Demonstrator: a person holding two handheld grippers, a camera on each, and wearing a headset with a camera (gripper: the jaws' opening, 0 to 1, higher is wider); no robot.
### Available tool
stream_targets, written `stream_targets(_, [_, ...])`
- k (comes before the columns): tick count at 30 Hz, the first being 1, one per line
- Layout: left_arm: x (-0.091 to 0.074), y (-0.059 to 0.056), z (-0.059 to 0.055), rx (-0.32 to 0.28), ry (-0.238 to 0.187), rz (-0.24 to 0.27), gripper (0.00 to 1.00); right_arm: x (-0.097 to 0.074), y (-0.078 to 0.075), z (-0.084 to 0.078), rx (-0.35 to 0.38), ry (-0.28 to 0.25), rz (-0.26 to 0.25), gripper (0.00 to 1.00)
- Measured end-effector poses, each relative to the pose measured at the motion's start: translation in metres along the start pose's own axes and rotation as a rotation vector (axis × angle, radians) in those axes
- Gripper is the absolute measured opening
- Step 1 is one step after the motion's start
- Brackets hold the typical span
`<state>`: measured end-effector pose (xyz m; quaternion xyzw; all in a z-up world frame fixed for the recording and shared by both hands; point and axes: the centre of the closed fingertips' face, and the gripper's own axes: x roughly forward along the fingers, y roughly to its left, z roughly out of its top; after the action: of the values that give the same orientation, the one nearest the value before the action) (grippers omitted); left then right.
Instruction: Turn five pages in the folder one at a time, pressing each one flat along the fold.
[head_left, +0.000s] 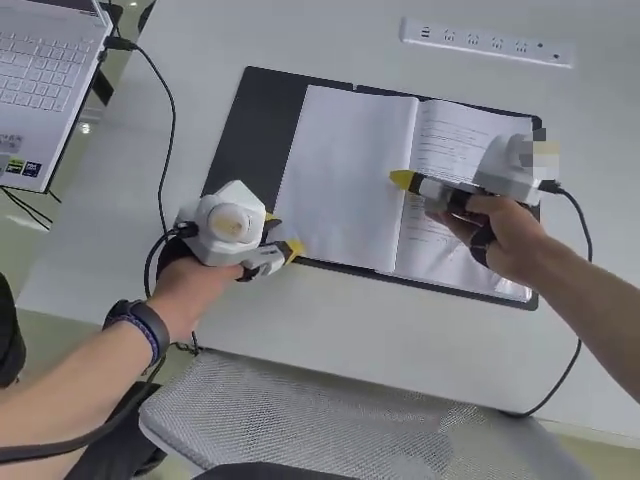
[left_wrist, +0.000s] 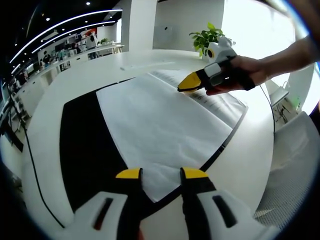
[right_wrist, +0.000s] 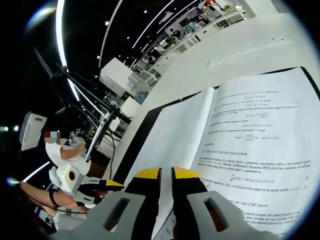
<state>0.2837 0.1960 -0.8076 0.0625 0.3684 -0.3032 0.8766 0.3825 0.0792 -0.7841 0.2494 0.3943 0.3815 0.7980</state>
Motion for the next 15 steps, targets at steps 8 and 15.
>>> stream_targets(8, [0.001,0.001,0.0,0.005,0.006,-0.003,0.28,0.005,-0.009,0.015,0.013,-0.023,-0.005,0.03])
stream_targets(15, [0.001,0.001,0.0,0.003,0.007,-0.004,0.28,0.005,-0.013,0.014,0.025,-0.032,-0.005,0.0])
